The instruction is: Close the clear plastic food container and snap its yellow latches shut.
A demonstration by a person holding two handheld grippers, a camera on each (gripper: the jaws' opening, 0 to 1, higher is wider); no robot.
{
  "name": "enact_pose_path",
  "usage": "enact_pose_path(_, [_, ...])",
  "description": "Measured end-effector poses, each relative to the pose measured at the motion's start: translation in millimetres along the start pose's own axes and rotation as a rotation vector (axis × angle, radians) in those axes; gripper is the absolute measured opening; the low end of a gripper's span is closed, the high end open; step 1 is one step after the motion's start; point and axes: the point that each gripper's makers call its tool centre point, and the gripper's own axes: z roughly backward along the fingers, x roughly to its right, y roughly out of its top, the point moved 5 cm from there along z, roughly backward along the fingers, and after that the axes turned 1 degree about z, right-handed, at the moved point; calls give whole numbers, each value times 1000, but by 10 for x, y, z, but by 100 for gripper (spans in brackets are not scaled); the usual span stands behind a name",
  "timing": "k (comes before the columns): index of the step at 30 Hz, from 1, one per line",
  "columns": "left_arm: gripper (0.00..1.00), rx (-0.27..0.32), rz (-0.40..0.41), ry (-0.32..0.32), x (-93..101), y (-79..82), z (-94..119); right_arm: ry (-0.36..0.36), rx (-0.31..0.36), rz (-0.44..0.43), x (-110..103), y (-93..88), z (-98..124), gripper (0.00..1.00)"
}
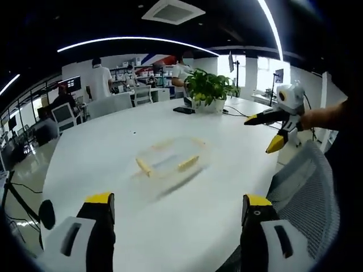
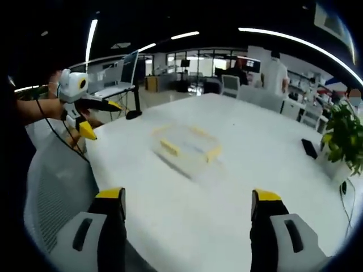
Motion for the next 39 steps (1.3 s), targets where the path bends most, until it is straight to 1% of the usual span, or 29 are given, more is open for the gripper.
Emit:
enact_pose_path(5, [99,-1,21,12,-1,-51,6,-12,-3,-25,-5,-80,46,94])
enact_pose_path(8, [99,-3,31,17,-26,-86,-7,-7,-16,-14,-12,-130,56,96])
enact_pose_path(11, [99,-12,14,28,-51,-111,-18,-9,-25,-8,-5,-150,64,100])
enact_pose_path(16, [99,-8,5,28,-69,-86,-35,-8,-13,8,15,-130,68,100])
enact_pose_path(26, [99,-7,-3,26,-67,-68,-55,1,-31,22,23,-154,59,100])
enact_pose_path(39, [99,-1,-12,27,-59,-63,-36,10,-29,19,9,-163,49,100])
